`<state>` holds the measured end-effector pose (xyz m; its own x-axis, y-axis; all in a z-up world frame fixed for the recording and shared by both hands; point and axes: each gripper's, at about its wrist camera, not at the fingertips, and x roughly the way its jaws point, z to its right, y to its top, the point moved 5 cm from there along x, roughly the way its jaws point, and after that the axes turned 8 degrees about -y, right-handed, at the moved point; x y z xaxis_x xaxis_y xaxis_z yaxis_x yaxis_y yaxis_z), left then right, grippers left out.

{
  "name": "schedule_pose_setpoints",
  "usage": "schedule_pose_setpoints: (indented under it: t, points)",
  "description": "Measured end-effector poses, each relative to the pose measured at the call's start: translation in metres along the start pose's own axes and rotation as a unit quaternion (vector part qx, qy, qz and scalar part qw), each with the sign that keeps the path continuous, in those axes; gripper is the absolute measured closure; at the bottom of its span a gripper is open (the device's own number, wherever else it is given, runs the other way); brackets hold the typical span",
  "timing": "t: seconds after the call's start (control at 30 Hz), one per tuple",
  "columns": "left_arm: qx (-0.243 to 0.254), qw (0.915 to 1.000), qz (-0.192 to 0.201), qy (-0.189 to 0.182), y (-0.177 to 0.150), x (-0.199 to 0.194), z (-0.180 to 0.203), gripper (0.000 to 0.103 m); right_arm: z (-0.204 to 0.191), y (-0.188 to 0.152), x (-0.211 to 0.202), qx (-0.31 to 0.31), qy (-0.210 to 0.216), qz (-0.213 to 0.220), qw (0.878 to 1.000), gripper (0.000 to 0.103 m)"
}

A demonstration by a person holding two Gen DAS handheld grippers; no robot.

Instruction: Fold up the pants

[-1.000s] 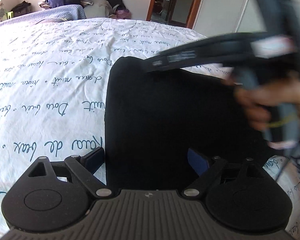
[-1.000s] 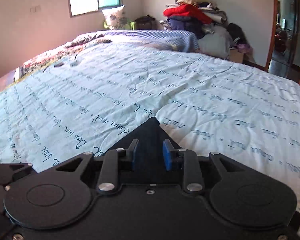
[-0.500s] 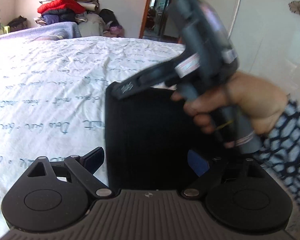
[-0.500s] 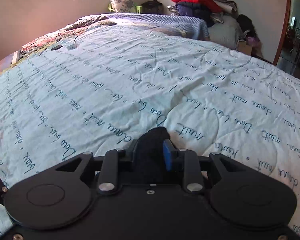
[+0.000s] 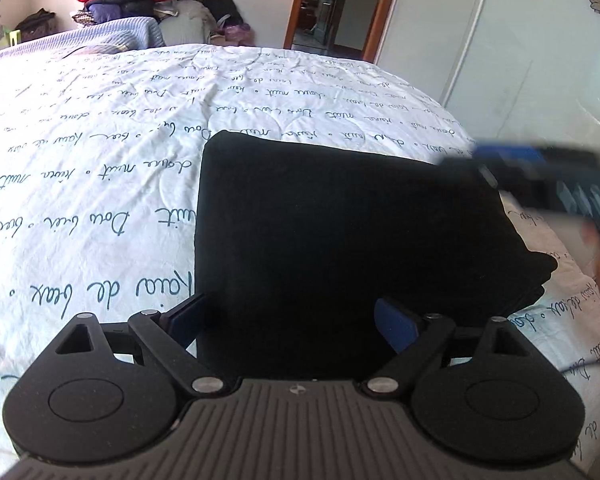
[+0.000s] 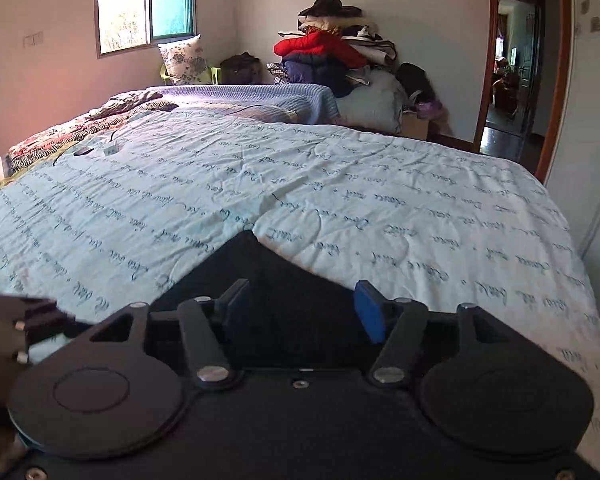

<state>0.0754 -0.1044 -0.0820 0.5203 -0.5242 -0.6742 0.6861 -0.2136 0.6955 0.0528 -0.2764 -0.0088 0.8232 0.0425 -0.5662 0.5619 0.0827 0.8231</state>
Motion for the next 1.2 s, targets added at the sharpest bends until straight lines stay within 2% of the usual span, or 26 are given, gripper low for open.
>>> schedule_pose_setpoints:
  t: [0.13,0.17,0.23,0.33,0.4,0.47,0.57,0.67,0.77,0.8,0.83,0.93,1.0,1.1,1.2]
  points:
    - [0.027,0.9990,0.000,0.035,-0.002,0.003,0.013,0.010,0.014,-0.057,0.003,0.003,-0.016,-0.067,0.998,0.041]
    - [0.033,0.9987,-0.001,0.040,-0.003,0.004,0.016,0.010,0.016,-0.064,0.003,0.007,-0.013,-0.061,0.998,0.041]
    - [0.037,0.9979,0.001,0.053,-0.005,0.002,0.020,0.010,0.017,-0.066,-0.003,0.024,-0.016,-0.048,0.998,0.041]
    - [0.026,0.9974,0.003,0.066,-0.005,0.000,0.025,0.010,0.012,-0.056,-0.016,0.045,-0.047,-0.019,0.998,0.038]
    - [0.022,0.9972,0.006,0.072,-0.006,-0.001,0.026,0.010,0.008,-0.052,-0.019,0.066,-0.043,-0.002,0.997,0.036]
    - [0.025,0.9965,0.008,0.079,-0.010,-0.003,0.030,0.009,0.003,-0.055,-0.015,0.070,-0.043,-0.004,0.997,0.034]
    - [0.027,0.9957,0.011,0.088,-0.012,-0.005,0.033,0.009,-0.004,-0.069,-0.001,0.046,-0.069,-0.028,0.996,0.034]
    - [0.026,0.9952,0.011,0.094,-0.014,-0.011,0.036,0.009,-0.012,-0.074,-0.011,0.025,-0.098,-0.021,0.995,0.034]
    - [0.020,0.9952,0.011,0.095,-0.019,-0.021,0.040,0.009,-0.016,-0.075,-0.033,0.052,-0.122,-0.010,0.991,0.029]
    - [0.018,0.9953,0.009,0.094,-0.020,-0.024,0.041,0.009,-0.018,-0.076,-0.041,0.074,-0.129,-0.006,0.989,0.023]
    - [0.016,0.9953,0.006,0.095,-0.023,-0.027,0.042,0.009,-0.020,-0.077,-0.047,0.088,-0.131,-0.004,0.987,0.018]
    - [0.001,0.9958,-0.007,0.092,-0.036,-0.034,0.042,0.009,-0.031,-0.084,-0.066,0.128,-0.119,-0.006,0.985,0.014]
    - [-0.011,0.9961,-0.016,0.086,-0.045,-0.037,0.043,0.009,-0.041,-0.090,-0.073,0.146,-0.105,-0.025,0.983,0.013]
    - [-0.023,0.9957,-0.028,0.086,-0.059,-0.044,0.040,0.010,-0.057,-0.098,-0.080,0.140,-0.097,-0.030,0.985,0.013]
    - [-0.029,0.9941,-0.028,0.101,-0.066,-0.053,0.035,0.009,-0.072,-0.105,-0.083,0.132,-0.103,-0.032,0.985,0.013]
